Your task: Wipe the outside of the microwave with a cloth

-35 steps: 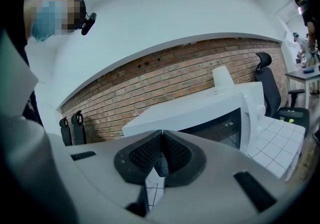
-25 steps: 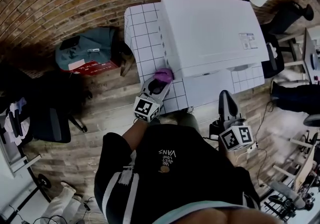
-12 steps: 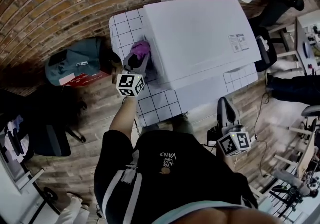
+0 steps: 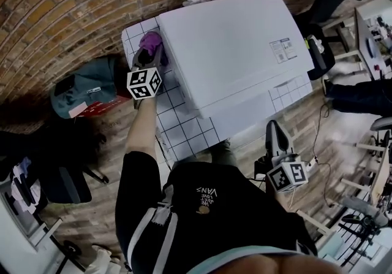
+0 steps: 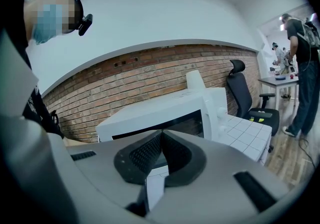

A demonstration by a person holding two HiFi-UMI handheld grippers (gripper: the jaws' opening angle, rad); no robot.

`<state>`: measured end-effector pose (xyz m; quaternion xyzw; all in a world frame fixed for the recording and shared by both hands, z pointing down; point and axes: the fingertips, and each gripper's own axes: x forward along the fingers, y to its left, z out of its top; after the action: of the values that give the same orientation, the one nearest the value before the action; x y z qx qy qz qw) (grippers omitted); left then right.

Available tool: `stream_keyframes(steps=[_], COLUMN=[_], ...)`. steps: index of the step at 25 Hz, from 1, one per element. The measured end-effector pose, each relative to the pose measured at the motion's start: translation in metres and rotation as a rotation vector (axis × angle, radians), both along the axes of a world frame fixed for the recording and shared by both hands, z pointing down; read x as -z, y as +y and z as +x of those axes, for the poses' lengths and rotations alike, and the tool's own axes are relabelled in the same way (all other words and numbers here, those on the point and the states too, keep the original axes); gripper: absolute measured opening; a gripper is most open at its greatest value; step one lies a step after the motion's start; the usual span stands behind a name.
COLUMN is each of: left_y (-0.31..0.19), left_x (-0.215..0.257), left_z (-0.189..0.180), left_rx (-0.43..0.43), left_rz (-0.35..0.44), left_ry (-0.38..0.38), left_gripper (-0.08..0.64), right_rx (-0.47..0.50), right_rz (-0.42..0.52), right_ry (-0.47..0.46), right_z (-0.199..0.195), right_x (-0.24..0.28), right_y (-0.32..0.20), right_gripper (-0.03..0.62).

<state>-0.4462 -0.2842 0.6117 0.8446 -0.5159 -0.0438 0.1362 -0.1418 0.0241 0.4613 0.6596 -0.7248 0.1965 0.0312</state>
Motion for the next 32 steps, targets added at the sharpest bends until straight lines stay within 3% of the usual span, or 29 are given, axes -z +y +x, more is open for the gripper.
stream_keyframes(steps=[8, 15, 20, 25, 32], left_y=[0.029, 0.12, 0.184, 0.253, 0.329], left_x=[0.02, 0.056, 0.076, 0.095, 0.138], left_z=[-0.008, -0.014, -0.003, 0.029, 0.113], left_rx=[-0.01, -0.065, -0.048, -0.01, 0.023], left_rz=[0.036, 0.062, 0.061, 0.063, 0.142], left_ry=[0.019, -0.059, -0.065, -0.093, -0.112], left_gripper=[0.14, 0.14, 0.14, 0.14, 0.14], right_rx=[0.0, 0.024, 0.062, 0.094, 0.116], right_rz=[0.032, 0.066, 0.113, 0.154, 0.189], right_ry=[-0.021, -0.072, -0.091, -0.121, -0.149], right_z=[0.0, 0.01, 0.033, 0.07, 0.152], right_x=[0.004, 0.007, 0.01, 0.019, 0.022], right_y=[-0.002, -0.002, 0.003, 0.021, 0.07], right_gripper=[0.003, 0.003, 0.003, 0.003, 0.003])
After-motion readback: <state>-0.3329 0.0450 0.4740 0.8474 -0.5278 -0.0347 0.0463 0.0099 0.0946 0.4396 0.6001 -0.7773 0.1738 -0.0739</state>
